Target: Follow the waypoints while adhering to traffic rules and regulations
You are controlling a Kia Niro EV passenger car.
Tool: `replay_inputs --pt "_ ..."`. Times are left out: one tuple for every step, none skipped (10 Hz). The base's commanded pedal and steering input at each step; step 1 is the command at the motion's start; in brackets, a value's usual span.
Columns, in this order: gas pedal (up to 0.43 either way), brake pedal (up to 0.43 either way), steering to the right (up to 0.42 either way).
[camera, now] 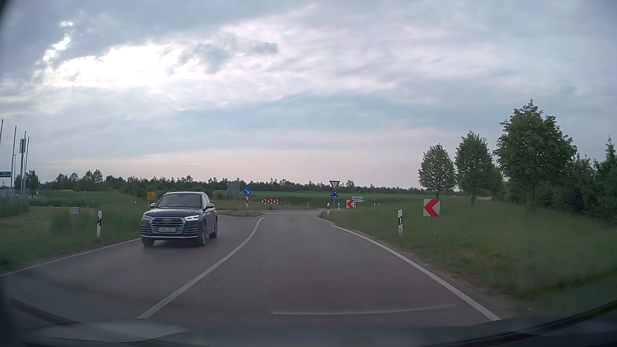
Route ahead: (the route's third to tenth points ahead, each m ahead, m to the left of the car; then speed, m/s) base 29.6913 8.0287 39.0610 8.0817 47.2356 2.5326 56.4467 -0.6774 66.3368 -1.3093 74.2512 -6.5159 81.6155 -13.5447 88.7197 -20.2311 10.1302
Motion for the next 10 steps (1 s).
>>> replay_inputs --pt "0.000 0.000 -0.031" --pt "0.000 0.000 -0.031" --pt "0.000 0.000 -0.031" --pt "0.000 0.000 -0.031" --pt "0.000 0.000 -0.031" --pt "0.000 0.000 -0.031" --pt "0.000 0.000 -0.031" --pt "0.000 0.000 -0.031" --pt "0.000 0.000 -0.031" --pt "0.000 0.000 -0.031"
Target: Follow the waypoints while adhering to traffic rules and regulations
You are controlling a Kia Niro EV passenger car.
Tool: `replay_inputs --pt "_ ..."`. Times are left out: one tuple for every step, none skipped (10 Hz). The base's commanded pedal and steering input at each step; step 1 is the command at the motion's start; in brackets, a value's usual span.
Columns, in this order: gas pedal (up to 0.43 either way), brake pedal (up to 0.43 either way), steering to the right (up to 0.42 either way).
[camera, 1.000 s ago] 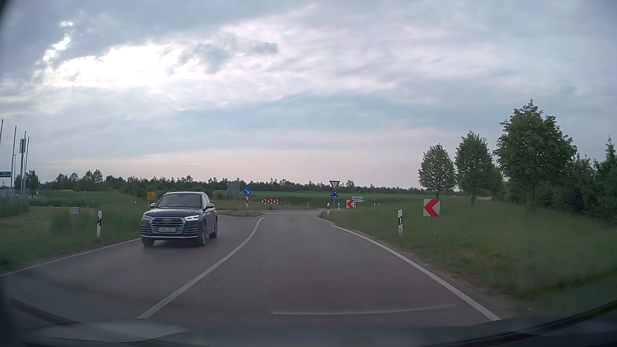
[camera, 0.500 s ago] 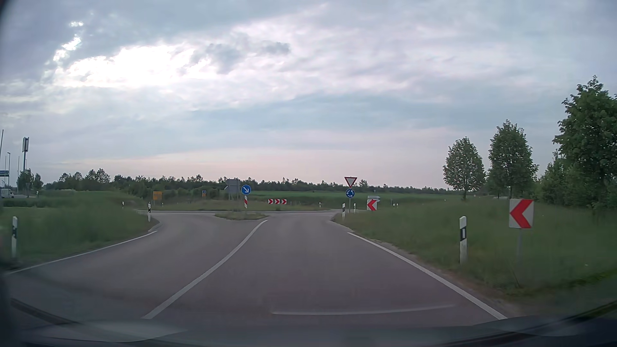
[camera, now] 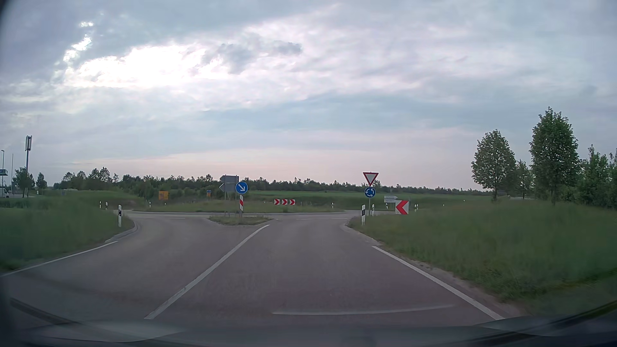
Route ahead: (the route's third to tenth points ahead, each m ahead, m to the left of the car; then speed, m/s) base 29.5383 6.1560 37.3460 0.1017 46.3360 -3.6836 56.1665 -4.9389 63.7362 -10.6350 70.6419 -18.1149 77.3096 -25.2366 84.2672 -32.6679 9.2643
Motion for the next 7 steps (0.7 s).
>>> replay_inputs --pt "0.000 0.000 -0.031" --pt "0.000 0.000 -0.031" --pt "0.000 0.000 -0.031" --pt "0.000 0.000 -0.030" --pt "0.000 0.000 -0.027" --pt "0.000 0.000 -0.021" --pt "0.000 0.000 -0.016"
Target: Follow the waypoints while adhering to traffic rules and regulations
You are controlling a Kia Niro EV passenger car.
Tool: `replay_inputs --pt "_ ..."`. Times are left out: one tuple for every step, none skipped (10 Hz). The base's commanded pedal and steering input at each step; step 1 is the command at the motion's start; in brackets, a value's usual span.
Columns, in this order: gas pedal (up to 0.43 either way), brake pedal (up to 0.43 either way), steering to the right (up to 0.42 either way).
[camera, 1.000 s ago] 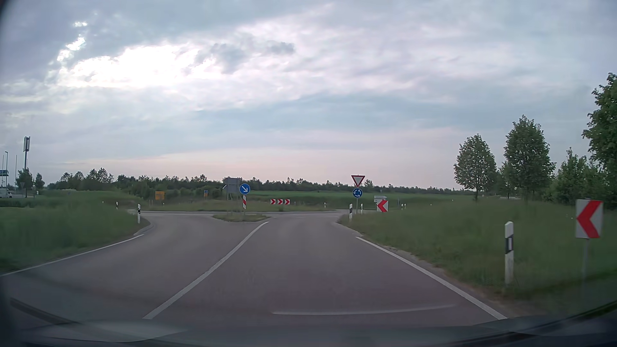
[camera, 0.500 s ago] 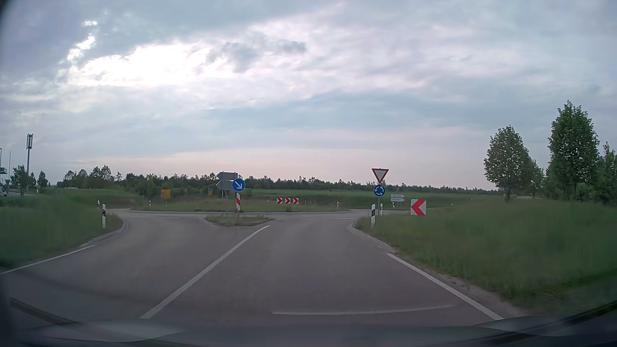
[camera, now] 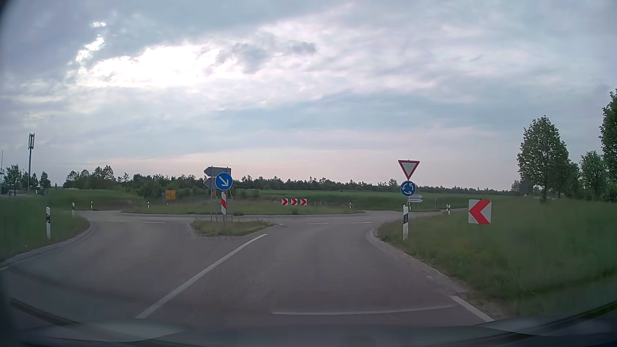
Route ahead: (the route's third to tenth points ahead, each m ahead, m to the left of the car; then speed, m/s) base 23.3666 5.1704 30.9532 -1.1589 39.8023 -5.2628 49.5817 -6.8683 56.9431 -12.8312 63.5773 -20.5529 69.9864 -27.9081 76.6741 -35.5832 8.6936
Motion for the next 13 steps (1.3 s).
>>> replay_inputs --pt "0.000 0.000 -0.015" --pt "0.000 0.000 -0.014" --pt "0.000 0.000 -0.011" --pt "0.000 0.000 -0.010" --pt "0.000 0.000 -0.010" --pt "0.000 0.000 -0.005" --pt "0.000 0.000 0.000" --pt "0.000 0.000 0.001" --pt "0.000 0.000 0.005" --pt "0.000 0.000 0.009" --pt "0.008 0.000 0.014" --pt "0.059 0.000 0.019" --pt "0.087 0.000 0.026"
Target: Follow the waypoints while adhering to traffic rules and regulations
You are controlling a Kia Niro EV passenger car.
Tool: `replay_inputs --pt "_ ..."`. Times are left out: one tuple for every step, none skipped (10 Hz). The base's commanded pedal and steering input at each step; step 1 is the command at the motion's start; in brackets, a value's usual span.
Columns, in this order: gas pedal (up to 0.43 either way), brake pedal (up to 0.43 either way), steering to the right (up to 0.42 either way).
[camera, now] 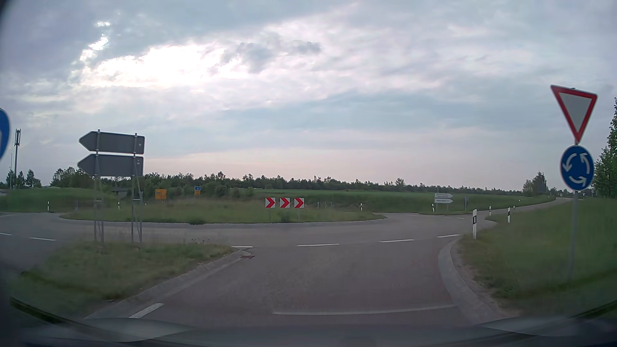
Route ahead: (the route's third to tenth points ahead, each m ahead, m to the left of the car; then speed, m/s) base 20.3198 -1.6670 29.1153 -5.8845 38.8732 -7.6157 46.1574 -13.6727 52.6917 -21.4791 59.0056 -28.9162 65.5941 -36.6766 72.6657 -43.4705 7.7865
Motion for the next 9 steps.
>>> replay_inputs --pt "0.118 0.000 0.035" --pt "0.130 0.000 0.050" --pt "0.150 0.000 0.065" --pt "0.169 0.000 0.077" --pt "0.169 0.000 0.088" --pt "0.169 0.000 0.097" --pt "0.177 0.000 0.105" --pt "0.177 0.000 0.109" --pt "0.177 0.000 0.110"
